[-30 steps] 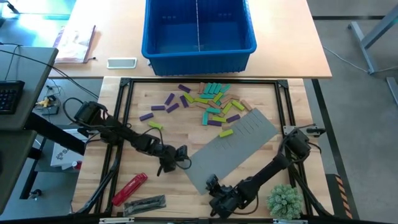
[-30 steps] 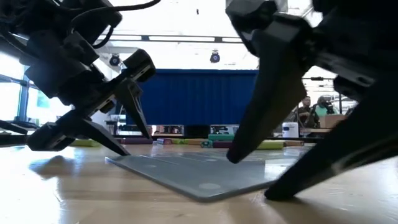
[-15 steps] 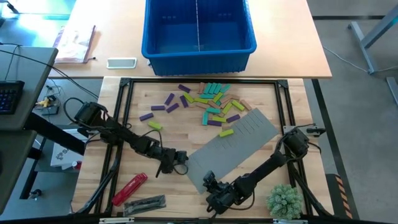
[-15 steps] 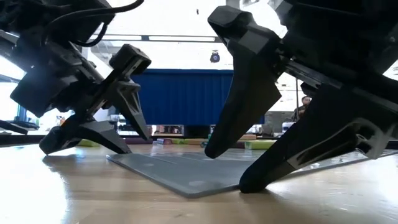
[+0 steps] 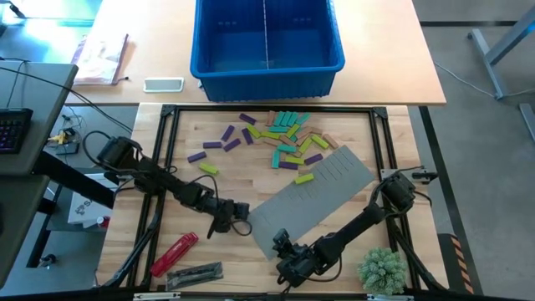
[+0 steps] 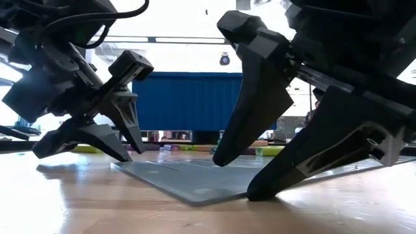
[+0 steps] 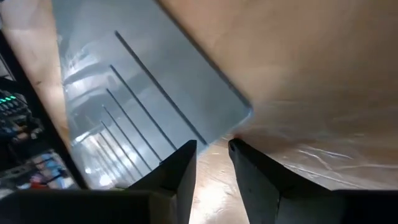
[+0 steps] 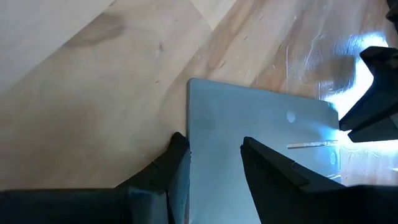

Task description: Sort blocks

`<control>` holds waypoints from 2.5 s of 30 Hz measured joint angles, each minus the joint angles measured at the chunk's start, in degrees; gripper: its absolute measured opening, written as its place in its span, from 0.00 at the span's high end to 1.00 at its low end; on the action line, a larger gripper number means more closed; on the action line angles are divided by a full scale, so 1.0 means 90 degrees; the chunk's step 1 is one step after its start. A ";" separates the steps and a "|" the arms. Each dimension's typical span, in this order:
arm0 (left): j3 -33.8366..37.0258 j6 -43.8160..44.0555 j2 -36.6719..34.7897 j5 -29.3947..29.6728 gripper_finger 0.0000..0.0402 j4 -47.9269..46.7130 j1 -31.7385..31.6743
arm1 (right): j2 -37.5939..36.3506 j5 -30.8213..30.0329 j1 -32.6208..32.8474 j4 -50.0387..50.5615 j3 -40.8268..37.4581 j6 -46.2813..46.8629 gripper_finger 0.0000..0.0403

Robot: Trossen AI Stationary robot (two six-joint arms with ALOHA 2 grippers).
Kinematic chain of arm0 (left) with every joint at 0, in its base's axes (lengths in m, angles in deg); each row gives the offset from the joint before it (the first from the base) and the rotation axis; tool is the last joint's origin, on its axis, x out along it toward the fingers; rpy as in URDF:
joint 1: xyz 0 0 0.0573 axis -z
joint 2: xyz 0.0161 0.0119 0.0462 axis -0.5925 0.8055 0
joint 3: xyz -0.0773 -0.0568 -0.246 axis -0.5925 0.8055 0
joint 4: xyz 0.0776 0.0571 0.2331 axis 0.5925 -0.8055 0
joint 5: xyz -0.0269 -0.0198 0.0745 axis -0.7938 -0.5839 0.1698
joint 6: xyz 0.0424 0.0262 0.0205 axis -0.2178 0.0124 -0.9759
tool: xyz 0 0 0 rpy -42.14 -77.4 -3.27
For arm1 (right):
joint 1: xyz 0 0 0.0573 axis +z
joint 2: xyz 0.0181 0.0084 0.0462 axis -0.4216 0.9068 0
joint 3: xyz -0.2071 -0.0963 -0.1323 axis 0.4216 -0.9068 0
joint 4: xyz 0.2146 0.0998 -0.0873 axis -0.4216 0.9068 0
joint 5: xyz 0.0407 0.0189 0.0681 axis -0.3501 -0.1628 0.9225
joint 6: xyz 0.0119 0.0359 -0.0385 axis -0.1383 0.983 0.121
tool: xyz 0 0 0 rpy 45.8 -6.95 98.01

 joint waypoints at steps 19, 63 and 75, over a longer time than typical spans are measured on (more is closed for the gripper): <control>0.0055 -0.0743 0.0120 -0.1039 0.76 0.0595 -0.0201 | 0.0005 -0.0253 -0.0025 -0.0200 -0.0005 0.0006 0.67; 0.0037 -0.0149 0.0309 -0.1413 0.76 0.0930 -0.0302 | 0.0209 -0.0309 0.0255 -0.0217 0.0012 -0.0136 0.67; 0.0056 -0.0193 0.0314 -0.1562 0.76 0.1088 -0.0298 | 0.0209 -0.0271 0.0231 -0.0208 0.0007 -0.0130 0.67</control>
